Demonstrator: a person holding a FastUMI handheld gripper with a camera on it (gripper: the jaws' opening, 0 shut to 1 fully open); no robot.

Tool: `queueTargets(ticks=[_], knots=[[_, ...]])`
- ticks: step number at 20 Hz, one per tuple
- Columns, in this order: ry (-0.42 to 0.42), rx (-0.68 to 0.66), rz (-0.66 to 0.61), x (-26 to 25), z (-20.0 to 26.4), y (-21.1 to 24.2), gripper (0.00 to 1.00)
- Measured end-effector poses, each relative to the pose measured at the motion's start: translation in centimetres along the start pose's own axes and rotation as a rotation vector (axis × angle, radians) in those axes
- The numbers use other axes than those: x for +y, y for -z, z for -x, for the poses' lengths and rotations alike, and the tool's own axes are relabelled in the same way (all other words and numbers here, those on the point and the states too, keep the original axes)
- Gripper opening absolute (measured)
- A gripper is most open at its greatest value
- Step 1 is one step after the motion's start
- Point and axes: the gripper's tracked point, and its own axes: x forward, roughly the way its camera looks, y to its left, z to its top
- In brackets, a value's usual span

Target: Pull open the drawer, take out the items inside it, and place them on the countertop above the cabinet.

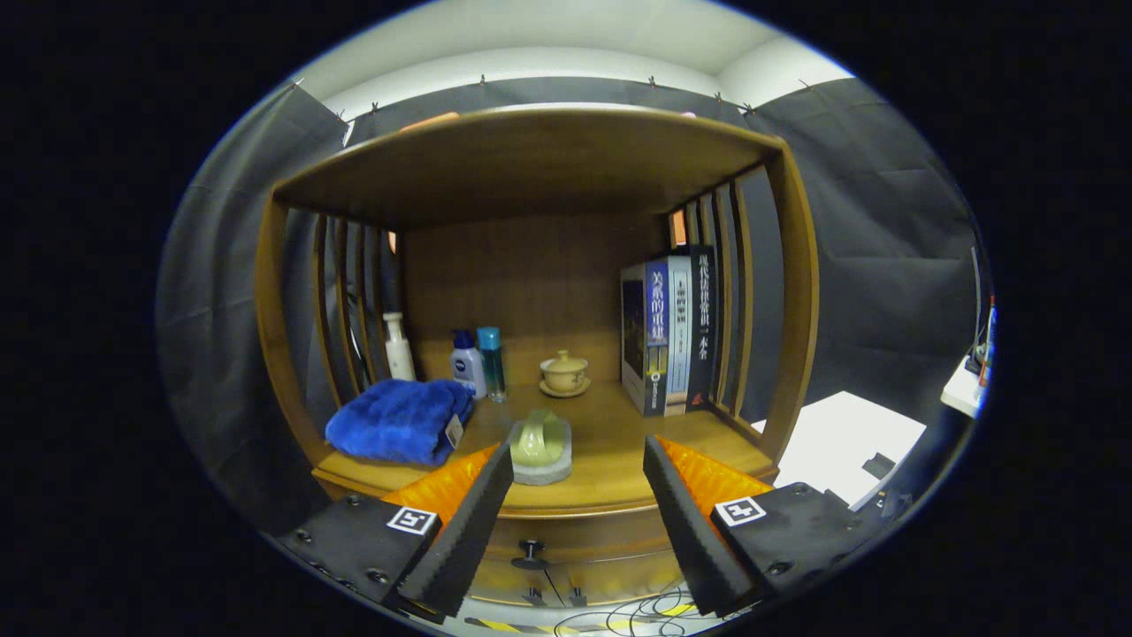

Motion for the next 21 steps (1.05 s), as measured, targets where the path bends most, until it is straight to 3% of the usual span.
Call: queueTargets(ticks=[5,11,21], knots=[[0.019,-0.031,0.075,0.1,3.7,-3.8,0.98],[-0.026,-0.107,0.022,1.5,8.0,-8.3,0.98],[-0.005,-0.079,-0.006,0.8,8.7,-7.4,0.98]])
